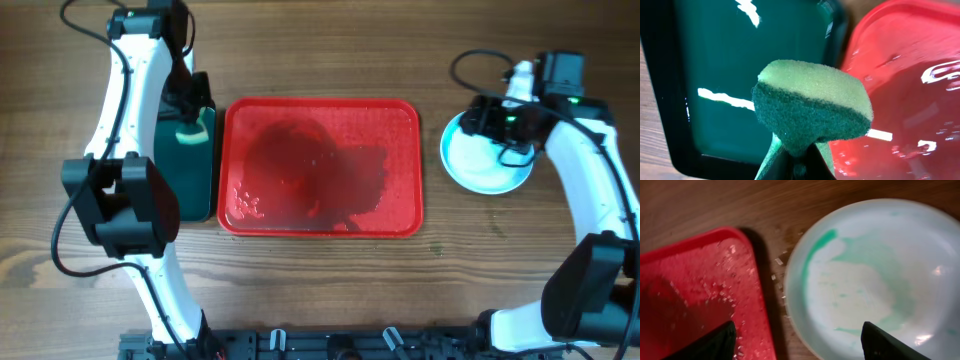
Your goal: Clean dirty plates on tray and stack at the side
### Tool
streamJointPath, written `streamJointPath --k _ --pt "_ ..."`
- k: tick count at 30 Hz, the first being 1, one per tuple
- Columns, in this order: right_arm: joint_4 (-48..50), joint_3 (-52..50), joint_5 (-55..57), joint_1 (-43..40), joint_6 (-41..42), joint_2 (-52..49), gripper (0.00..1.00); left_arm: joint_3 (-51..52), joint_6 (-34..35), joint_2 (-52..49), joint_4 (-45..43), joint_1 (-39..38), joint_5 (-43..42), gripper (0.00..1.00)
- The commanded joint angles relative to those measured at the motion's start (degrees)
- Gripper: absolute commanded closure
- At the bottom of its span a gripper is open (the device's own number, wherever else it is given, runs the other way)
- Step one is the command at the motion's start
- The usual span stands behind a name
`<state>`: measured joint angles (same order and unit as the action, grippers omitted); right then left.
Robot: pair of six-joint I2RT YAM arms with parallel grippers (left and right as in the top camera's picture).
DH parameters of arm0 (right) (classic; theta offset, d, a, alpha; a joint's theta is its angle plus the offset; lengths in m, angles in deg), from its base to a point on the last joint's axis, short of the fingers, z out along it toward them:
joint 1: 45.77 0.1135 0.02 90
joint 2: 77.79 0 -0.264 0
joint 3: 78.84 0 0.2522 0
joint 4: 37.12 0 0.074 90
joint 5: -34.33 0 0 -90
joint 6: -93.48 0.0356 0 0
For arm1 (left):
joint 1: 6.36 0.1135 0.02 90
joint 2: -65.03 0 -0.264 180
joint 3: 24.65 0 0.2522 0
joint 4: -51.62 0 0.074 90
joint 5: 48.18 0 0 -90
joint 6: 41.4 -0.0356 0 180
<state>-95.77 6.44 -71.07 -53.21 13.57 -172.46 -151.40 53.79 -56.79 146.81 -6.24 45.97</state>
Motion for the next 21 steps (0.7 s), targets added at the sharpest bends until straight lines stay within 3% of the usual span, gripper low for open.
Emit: streamJointPath --k 1,6,9,13,15,16,21 --pt "0.48 0.79 -0.98 5.55 -1.07 0.92 0.19 8.02 -7.67 0.61 -4.07 2.16 1.14 0.96" --pt "0.92 0.79 -1.01 9.57 -1.03 0.92 0.19 20.94 -8.0 0.61 -19.47 4.59 2.36 0.96" --pt "0.72 0.79 -1.01 9.57 -1.03 0.92 0.19 22.99 -8.0 0.61 -22.12 4.83 2.36 0.91" --pt "0.87 0.81 -1.03 9.57 -1.05 0.94 0.18 22.82 -8.0 0.83 -21.88 4.83 2.36 0.51" --pt "0.76 1.05 -1.01 9.57 -1.07 0.94 0.17 21.16 -8.0 1.7 -19.96 4.81 2.36 0.04" --pt "0.46 1.51 -1.03 9.57 -1.05 0.94 0.17 19.58 -8.0 2.51 -18.45 4.83 2.36 0.0" --pt "-5.22 7.32 -1.01 9.57 -1.07 1.31 0.17 7.85 -6.36 11.23 -11.04 4.76 0.94 0.0"
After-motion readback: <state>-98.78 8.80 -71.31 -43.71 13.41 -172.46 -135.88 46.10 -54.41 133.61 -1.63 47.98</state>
